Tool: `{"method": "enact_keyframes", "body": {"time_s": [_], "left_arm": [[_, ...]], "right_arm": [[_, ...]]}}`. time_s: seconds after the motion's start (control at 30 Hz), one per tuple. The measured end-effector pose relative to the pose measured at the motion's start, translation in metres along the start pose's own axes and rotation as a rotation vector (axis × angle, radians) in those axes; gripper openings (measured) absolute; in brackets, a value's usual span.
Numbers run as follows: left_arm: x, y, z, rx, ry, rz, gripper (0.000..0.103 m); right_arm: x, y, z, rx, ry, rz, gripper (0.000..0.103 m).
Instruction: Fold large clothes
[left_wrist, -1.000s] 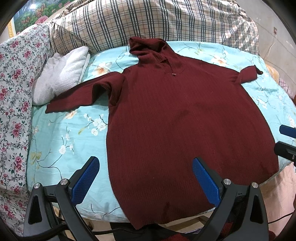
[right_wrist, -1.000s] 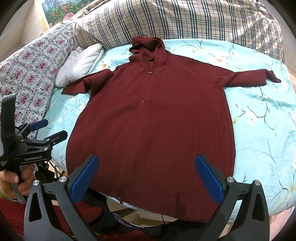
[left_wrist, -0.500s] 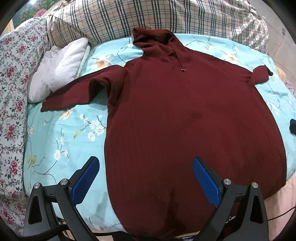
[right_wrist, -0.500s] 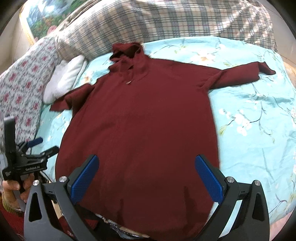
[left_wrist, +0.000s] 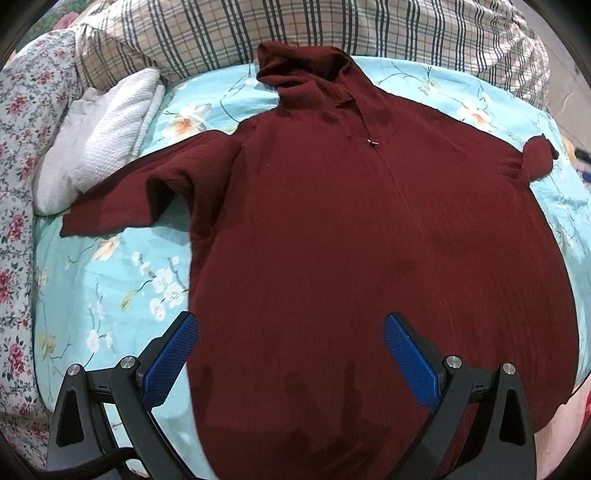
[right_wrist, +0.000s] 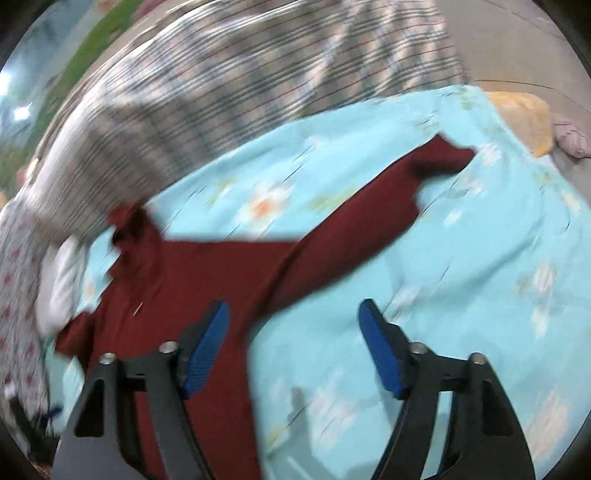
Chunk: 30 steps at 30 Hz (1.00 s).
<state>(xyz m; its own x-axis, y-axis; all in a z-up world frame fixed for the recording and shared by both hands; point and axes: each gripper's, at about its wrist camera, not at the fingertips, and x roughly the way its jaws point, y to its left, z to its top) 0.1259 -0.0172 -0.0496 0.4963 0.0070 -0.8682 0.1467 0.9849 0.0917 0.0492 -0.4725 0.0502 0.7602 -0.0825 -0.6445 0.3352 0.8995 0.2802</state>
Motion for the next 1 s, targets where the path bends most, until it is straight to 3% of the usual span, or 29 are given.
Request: {"method": "enact_keyframes", "body": {"time_s": [0.1,0.33,0.6,0.67,0.73,0.77,0.9,1.0], "left_arm": [[0.011,-0.005,0.010,-0.003,0.013,-0.013,0.101],[0.042,-0.023,0.028,0.003,0.051,-0.033,0.101],[0.076,-0.042,0.040,0.023,0.103,-0.043,0.101],[0.080,-0.044,0.042,0.019,0.109,-0.051,0.101],[0.083,-0.044,0.044,0.014,0.115,-0.061,0.101],[0.083,-0.044,0.045,0.009,0.114,-0.068,0.101],[0.082,-0.038,0.049,0.002,0.100,-0.073,0.101],[0.076,-0.033,0.048,-0.020,0.085,-0.095,0.101]], "right_arm": [[0.024,-0.047,0.049,0.088,-0.032,-0.056,0.063],[0.112,-0.101,0.118,0.197,-0.021,-0.180,0.059],[0.212,-0.149,0.133,0.270,0.098,-0.278,0.057],[0.230,-0.160,0.130,0.274,0.127,-0.298,0.035],[0.230,-0.162,0.130,0.230,0.108,-0.320,0.020],[0.228,-0.162,0.130,0.225,0.102,-0.314,0.009],[0.206,-0.148,0.131,0.224,0.053,-0.150,0.007],[0.184,-0.111,0.126,0.170,0.051,-0.008,0.007]]}}
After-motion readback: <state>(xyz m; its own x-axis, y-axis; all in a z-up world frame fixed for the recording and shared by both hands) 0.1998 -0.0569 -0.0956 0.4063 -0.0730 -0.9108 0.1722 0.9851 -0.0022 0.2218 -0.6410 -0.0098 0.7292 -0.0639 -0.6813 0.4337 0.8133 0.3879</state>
